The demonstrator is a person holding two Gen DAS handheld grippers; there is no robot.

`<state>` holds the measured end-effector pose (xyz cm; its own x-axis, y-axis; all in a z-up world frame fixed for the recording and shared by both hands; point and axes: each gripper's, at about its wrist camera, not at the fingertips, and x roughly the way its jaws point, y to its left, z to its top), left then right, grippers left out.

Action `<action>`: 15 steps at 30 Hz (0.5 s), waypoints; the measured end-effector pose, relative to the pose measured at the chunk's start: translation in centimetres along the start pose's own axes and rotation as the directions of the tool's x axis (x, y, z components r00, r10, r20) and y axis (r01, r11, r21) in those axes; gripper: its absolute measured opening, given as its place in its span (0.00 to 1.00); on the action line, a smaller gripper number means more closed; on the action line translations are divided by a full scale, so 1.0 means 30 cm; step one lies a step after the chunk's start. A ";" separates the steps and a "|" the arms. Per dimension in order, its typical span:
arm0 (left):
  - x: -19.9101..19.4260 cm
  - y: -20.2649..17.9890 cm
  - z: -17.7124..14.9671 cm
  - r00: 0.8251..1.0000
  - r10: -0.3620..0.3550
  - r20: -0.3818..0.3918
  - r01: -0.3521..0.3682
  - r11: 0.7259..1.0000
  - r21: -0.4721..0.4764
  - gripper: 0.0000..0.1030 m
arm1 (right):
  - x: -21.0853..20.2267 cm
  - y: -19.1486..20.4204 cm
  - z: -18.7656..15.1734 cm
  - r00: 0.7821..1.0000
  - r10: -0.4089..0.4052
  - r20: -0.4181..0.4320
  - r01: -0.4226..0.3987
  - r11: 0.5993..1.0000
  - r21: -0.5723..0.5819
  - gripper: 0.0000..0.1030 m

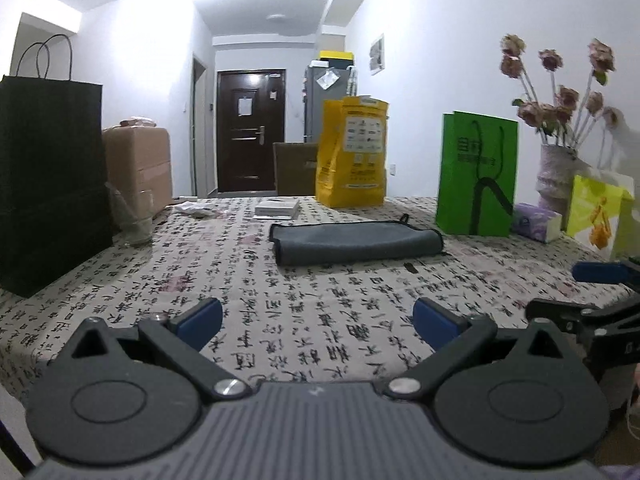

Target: Fold towel

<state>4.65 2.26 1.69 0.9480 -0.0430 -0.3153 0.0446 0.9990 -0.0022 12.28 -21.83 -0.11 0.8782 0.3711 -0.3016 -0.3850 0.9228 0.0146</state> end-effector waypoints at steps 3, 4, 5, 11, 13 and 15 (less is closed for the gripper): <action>-0.024 -0.012 -0.009 1.000 -0.013 0.016 0.013 1.000 0.003 1.00 | -0.019 0.016 -0.015 1.000 0.002 0.014 -0.001 1.000 -0.013 1.00; -0.032 -0.016 -0.013 1.000 -0.017 0.018 0.016 1.000 0.003 1.00 | -0.029 0.018 -0.019 1.000 0.005 0.021 -0.004 1.000 -0.007 1.00; -0.036 -0.019 -0.016 1.000 -0.018 0.021 0.018 1.000 0.002 1.00 | -0.037 0.020 -0.024 1.000 0.008 0.027 -0.008 1.000 0.000 1.00; -0.059 -0.019 -0.046 1.000 -0.018 0.012 0.018 1.000 -0.024 1.00 | -0.075 0.044 -0.062 0.999 0.034 0.036 -0.034 0.999 0.000 1.00; -0.064 -0.014 -0.060 1.000 -0.012 0.008 0.012 1.000 -0.026 1.00 | -0.089 0.052 -0.074 0.998 0.044 0.035 -0.043 0.999 -0.009 1.00; -0.063 -0.010 -0.074 1.000 -0.005 -0.009 0.005 1.000 -0.028 1.00 | -0.093 0.055 -0.084 0.998 0.050 0.022 -0.050 0.999 -0.017 1.00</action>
<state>2.15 2.06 0.18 0.9451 -0.0478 -0.3234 0.0402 0.9987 -0.0302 8.47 -21.60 -1.64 0.8639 0.4194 -0.2790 -0.4333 0.9011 0.0130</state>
